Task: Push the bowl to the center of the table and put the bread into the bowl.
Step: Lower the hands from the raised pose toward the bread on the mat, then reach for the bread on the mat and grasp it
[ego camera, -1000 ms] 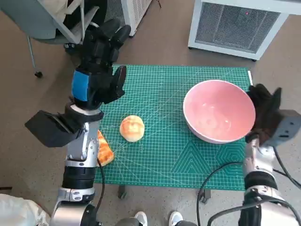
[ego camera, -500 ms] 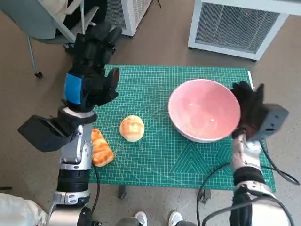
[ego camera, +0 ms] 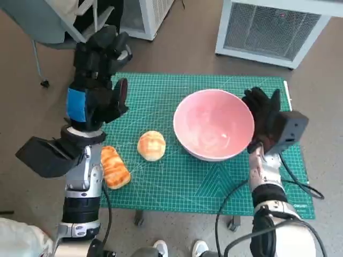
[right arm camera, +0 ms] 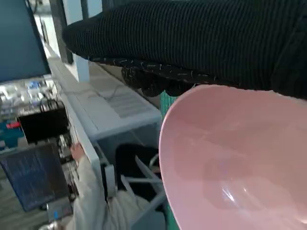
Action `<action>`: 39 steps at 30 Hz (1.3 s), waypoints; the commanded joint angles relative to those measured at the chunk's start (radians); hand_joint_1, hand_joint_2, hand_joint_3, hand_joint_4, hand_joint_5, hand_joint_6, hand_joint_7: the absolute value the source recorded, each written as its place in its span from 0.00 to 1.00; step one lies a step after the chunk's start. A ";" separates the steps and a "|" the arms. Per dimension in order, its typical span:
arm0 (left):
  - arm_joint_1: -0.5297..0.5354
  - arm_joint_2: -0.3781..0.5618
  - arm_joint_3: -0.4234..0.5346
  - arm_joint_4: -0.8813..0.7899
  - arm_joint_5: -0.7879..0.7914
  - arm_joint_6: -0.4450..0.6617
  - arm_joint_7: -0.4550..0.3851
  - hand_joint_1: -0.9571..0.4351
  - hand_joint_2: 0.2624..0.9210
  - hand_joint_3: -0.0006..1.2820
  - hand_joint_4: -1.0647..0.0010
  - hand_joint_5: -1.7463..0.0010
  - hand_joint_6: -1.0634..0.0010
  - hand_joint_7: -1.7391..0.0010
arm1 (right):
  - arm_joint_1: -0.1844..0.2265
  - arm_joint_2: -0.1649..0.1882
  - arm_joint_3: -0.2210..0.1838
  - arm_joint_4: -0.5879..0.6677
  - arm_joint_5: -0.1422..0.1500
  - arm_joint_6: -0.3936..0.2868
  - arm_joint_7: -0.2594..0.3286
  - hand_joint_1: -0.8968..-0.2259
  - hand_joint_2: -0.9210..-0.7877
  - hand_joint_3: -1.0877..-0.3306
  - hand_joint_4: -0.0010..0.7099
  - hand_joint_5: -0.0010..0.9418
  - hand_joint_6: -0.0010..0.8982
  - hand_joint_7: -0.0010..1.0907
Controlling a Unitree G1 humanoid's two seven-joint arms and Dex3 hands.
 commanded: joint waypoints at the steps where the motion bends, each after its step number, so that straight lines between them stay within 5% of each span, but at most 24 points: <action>1: 0.012 0.007 0.000 -0.018 0.016 0.010 0.012 0.46 0.84 0.53 1.00 0.72 1.00 0.54 | -0.002 0.020 0.004 0.019 -0.010 0.038 -0.007 0.58 0.00 0.38 0.36 0.00 0.21 0.23; 8: 0.019 0.008 0.000 -0.022 0.025 0.011 0.020 0.46 0.85 0.52 1.00 0.72 1.00 0.54 | -0.019 0.023 0.009 0.019 -0.023 0.053 -0.015 0.59 0.00 0.37 0.37 0.01 0.20 0.24; 17: 0.028 0.023 0.011 -0.020 0.014 0.011 0.007 0.47 0.86 0.51 1.00 0.71 1.00 0.54 | -0.047 -0.016 0.043 0.003 -0.056 0.015 -0.048 0.58 0.00 0.38 0.40 0.01 0.19 0.25; 24: 0.028 0.059 0.024 0.006 0.009 0.000 -0.030 0.49 0.83 0.54 1.00 0.71 1.00 0.54 | -0.073 -0.048 0.096 -0.049 -0.099 -0.127 -0.044 0.62 0.00 0.36 0.38 0.00 0.17 0.26; 27: 0.022 0.086 0.025 0.014 0.014 0.006 -0.050 0.49 0.82 0.55 1.00 0.71 1.00 0.54 | -0.076 -0.060 0.116 -0.077 -0.113 -0.204 -0.023 0.57 0.00 0.37 0.36 0.00 0.11 0.35; 32: 0.004 0.162 0.017 0.028 0.043 0.017 -0.098 0.48 0.80 0.54 1.00 0.70 1.00 0.54 | -0.078 -0.065 0.130 -0.151 -0.087 -0.333 0.063 0.50 0.00 0.40 0.37 0.00 0.04 0.48; 39: -0.018 0.338 -0.020 0.036 0.153 -0.014 -0.211 0.46 0.75 0.51 1.00 0.63 1.00 0.52 | -0.018 -0.022 0.167 -0.389 -0.002 -0.493 0.218 0.46 0.00 0.44 0.42 0.02 0.06 0.56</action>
